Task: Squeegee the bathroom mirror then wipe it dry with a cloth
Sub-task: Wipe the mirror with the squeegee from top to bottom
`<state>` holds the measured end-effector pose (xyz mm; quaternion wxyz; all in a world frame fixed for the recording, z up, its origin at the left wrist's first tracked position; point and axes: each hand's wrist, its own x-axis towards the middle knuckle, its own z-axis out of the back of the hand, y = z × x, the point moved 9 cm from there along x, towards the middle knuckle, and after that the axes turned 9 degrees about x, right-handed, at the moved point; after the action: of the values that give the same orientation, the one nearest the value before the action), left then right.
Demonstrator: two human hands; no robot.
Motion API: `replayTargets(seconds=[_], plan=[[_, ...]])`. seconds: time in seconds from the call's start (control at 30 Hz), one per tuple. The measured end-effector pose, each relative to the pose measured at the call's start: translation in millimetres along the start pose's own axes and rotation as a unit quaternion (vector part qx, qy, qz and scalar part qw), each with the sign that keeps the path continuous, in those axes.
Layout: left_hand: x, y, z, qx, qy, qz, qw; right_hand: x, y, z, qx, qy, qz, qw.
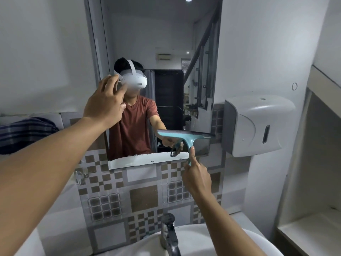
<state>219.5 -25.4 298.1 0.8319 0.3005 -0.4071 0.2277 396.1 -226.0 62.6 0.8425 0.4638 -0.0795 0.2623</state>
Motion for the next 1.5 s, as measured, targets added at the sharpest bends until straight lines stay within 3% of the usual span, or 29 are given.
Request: replayTargets(seconds=[0.9, 1.5], plan=[[10.2, 9.5, 10.1, 0.028, 0.021, -0.010, 0.999, -47.6, 45.0, -60.6, 0.261, 0.047, -0.067, 0.962], [16.6, 20.4, 13.5, 0.031, 0.014, -0.010, 0.999, -56.5, 76.9, -97.8, 0.443, 0.046, -0.115, 0.888]])
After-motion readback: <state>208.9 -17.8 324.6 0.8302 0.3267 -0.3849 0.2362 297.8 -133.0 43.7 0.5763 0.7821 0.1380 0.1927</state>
